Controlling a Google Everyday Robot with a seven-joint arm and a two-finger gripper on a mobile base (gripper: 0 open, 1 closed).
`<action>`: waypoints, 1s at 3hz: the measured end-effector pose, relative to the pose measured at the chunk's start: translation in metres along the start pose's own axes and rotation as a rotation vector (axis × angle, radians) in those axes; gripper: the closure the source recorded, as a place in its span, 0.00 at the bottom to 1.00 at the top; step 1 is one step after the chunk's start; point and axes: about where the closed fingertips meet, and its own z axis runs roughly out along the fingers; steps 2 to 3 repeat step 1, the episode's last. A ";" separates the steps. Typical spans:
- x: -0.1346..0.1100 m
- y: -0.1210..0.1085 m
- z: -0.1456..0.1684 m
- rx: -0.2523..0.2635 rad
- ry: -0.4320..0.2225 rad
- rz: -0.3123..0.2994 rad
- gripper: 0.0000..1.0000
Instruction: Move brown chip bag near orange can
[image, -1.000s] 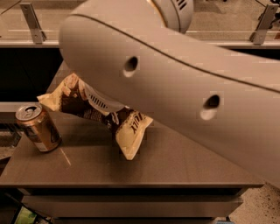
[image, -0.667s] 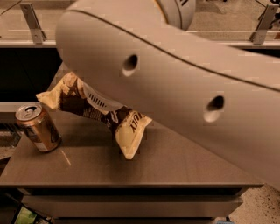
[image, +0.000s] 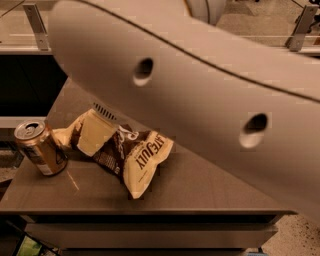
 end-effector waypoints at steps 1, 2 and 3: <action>0.000 0.000 0.000 0.000 0.000 0.000 0.00; 0.000 0.000 0.000 0.000 0.000 0.000 0.00; 0.000 0.000 0.000 0.000 0.000 0.000 0.00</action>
Offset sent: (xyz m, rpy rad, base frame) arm 0.0000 0.0000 0.0000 0.0000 0.0000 0.0000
